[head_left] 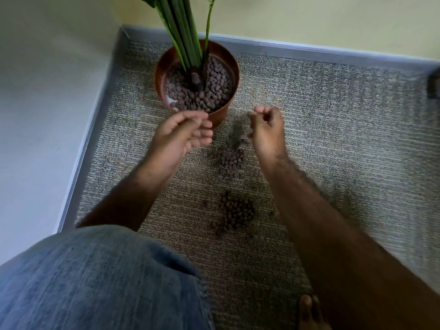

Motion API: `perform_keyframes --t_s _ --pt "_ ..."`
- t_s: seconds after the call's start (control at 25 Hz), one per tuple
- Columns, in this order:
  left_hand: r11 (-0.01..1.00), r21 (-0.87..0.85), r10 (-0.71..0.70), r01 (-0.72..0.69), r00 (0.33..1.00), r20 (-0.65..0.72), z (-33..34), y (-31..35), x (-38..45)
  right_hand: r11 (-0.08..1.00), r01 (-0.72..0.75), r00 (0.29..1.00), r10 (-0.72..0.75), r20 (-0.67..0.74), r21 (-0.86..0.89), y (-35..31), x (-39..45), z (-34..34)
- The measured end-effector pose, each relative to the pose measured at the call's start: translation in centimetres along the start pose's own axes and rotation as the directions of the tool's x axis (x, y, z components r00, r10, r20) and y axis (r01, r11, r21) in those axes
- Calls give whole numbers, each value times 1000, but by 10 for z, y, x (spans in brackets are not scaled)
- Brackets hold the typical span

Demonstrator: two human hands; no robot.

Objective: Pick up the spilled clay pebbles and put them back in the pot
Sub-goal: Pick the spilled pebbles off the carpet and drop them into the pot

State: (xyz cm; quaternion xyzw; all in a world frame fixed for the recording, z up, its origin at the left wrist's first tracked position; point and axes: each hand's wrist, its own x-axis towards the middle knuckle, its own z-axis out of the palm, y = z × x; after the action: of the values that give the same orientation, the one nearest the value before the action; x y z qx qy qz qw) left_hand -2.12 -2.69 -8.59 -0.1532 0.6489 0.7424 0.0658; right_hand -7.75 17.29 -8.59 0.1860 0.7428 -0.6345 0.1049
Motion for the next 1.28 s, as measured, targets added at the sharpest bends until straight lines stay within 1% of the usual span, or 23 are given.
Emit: perform_keyframes --t_s 0.08,0.12,0.2,0.24,0.32,0.44,0.56,0.68,0.76,0.84,0.96,1.04,1.08,1.16,1.24,1.28 --pt "965 253 -77 66 997 32 6 -30 -3 972 -102 994 110 24 -213 33 5 -9" --pt "932 349 -111 98 994 18 8 -46 -2 942 -143 985 165 48 -303 45 6 -12" --pt "845 515 -153 147 988 -31 14 -75 4 887 -175 970 230 81 -427 63 6 -14" --pt "802 572 -175 170 983 -46 16 -86 7 865 -154 969 227 98 -477 68 5 -12" --pt "750 631 -209 196 976 -55 21 -101 13 811 -58 972 178 151 -582 74 -1 -5" --pt "700 706 -169 113 985 11 31 -106 12 733 68 974 98 205 -676 76 -11 8" --pt "672 740 -66 1 996 59 41 -104 2 705 154 961 56 270 -692 82 -24 14" --pt "631 774 4 -58 997 71 49 -105 -10 708 192 957 17 288 -680 88 -32 19" --pt "624 773 51 -109 994 99 56 -109 -18 734 189 959 4 282 -652 89 -35 20" --pt "636 764 61 -113 993 96 60 -113 -20 765 165 963 12 269 -623 89 -38 22" --pt "727 686 -3 -5 1000 10 60 -116 -17 838 95 967 50 249 -537 90 -42 29" --pt "790 610 -46 62 998 -41 59 -115 -13 871 55 977 54 205 -489 91 -42 32" --pt "825 555 -70 102 994 -78 59 -115 -12 901 21 982 62 176 -434 91 -41 32" --pt "893 401 -149 205 975 -165 63 -112 -10 969 -92 983 125 132 -229 89 -40 32" --pt "929 198 -272 313 939 -210 67 -109 -9 973 -223 968 227 106 -53 87 -40 34" --pt "931 109 -321 349 923 -211 68 -107 -9 966 -259 961 260 92 -19 88 -39 35"
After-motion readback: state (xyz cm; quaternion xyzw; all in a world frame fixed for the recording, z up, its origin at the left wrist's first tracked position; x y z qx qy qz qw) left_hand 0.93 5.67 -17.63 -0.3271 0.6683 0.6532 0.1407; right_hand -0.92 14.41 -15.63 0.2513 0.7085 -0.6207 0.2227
